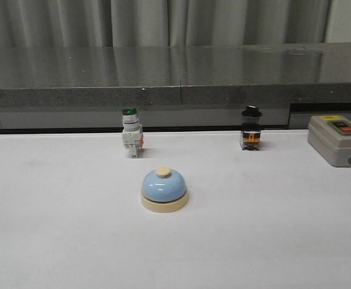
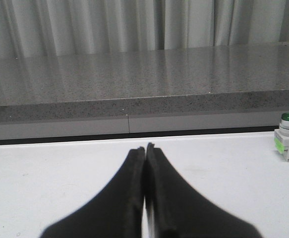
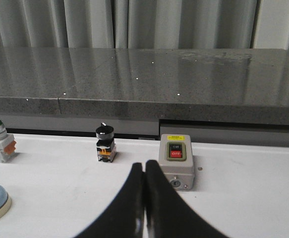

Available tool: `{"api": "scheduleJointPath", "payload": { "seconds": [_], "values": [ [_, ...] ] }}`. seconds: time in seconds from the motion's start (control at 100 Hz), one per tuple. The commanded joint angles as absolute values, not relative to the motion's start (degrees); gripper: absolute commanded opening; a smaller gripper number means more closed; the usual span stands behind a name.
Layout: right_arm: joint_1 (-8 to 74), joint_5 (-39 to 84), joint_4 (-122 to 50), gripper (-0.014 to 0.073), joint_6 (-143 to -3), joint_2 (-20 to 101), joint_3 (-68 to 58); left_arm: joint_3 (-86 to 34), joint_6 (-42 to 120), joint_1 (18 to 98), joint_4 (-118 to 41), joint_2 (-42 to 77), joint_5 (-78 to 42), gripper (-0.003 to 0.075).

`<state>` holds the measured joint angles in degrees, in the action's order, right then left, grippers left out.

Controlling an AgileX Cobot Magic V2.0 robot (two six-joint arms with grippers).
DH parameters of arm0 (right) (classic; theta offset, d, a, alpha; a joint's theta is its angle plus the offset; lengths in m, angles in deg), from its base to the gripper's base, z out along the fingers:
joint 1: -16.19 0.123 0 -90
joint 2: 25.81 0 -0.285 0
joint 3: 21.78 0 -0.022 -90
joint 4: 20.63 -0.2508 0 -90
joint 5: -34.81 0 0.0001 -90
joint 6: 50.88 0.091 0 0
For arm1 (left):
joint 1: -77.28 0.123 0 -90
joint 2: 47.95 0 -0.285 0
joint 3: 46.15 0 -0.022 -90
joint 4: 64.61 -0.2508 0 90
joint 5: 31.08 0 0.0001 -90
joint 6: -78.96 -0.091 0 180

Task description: Place and press bell with both arms

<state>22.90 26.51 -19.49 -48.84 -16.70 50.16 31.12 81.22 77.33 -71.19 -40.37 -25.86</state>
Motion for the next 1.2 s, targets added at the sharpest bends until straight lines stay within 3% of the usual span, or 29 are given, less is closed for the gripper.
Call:
{"api": "scheduleJointPath", "payload": {
  "seconds": [0.0,0.44,0.92,1.19],
  "values": [
    [22.6,27.2,-19.7,-0.0060,-49.0,-11.6,44.0,33.5,81.7,77.3,-70.7,-42.2,-30.6,-0.0020],
    [22.6,1.7,-19.7,-0.0060,-49.0,21.2,16.4,33.5,81.7,77.3,-70.7,-42.2,-30.6,-0.0020],
    [23.3,2.1,-20.0,-0.0060,-49.0,39.7,9.6,33.5,81.7,77.3,-70.7,-42.2,-30.6,-0.0020],
    [32.4,-1.6,-20.1,-0.0060,-49.0,50.5,1.8,33.5,81.7,77.3,-70.7,-42.2,-30.6,-0.0020]
  ]
}}
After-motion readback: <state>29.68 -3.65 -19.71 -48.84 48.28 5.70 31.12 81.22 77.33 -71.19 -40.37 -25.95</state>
